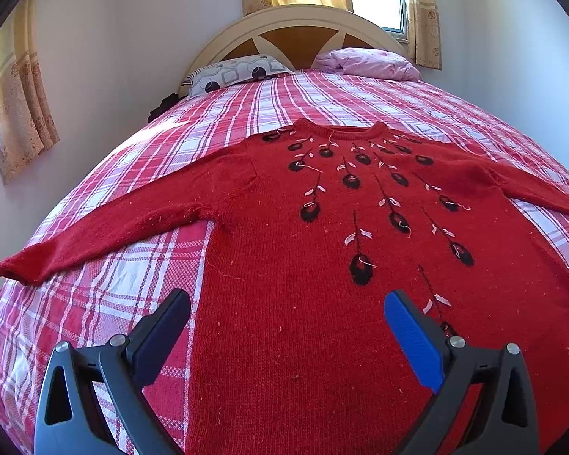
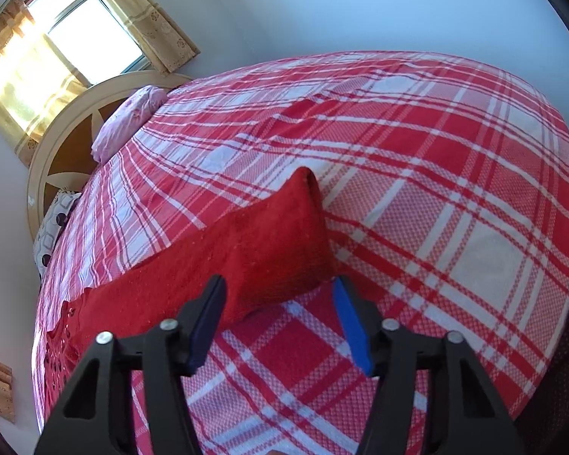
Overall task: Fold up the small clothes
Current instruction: 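Reach the right gripper to the sweater sleeve cuff and grasp it, then fold the held sleeve across the sweater front and open the right gripper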
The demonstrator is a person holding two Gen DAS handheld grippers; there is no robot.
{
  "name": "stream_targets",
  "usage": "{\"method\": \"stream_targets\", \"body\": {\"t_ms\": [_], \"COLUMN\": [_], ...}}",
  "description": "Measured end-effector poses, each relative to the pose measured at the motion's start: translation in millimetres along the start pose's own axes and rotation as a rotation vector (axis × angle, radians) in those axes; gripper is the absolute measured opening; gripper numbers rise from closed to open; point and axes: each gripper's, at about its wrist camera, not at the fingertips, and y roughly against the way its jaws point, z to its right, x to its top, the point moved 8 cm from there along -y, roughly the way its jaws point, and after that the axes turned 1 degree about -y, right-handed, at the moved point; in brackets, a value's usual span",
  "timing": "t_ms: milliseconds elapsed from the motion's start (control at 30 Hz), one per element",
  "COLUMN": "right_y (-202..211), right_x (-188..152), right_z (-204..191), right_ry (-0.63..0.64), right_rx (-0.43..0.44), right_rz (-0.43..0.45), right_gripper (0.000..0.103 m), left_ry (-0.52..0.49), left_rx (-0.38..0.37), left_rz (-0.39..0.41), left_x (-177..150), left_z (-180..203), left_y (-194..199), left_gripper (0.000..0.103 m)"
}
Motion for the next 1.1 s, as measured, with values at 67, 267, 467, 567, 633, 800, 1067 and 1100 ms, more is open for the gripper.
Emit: {"method": "stream_targets", "body": {"t_ms": [67, 267, 467, 567, 633, 800, 1067, 1100], "right_y": [-2, -2, 10, 14, 16, 16, 27, 29], "right_x": [3, 13, 21, 20, 17, 3, -30, -35], "right_z": [-1, -15, -68, -108, -132, -201, -302, -316], "right_ry": [0.002, 0.04, 0.177, 0.265, 0.316, 0.449, 0.636, 0.66], "right_rx": [-0.01, -0.021, 0.01, 0.049, 0.076, 0.148, 0.256, 0.27], "right_rz": [0.001, 0.041, 0.103, 0.116, 0.119, 0.116, 0.137, 0.141], "right_gripper": [0.047, 0.018, 0.011, 0.011, 0.011, 0.01, 0.01, 0.009], "left_ry": [0.003, 0.02, 0.04, 0.048, 0.054, 0.074, 0.107, 0.112], "left_rx": [-0.004, -0.014, -0.029, -0.039, -0.044, -0.051, -0.062, -0.064], "left_rz": [-0.001, -0.006, 0.0, 0.005, 0.008, 0.011, 0.016, 0.015], "left_x": [-1, -3, -3, -2, -2, -2, -3, -3], "left_z": [-1, -5, -10, -13, -15, -22, -32, -34], "left_y": [0, -2, 0, 1, 2, 4, 3, 3], "left_gripper": [0.102, 0.102, 0.102, 0.102, 0.102, 0.102, 0.102, 0.102]}}
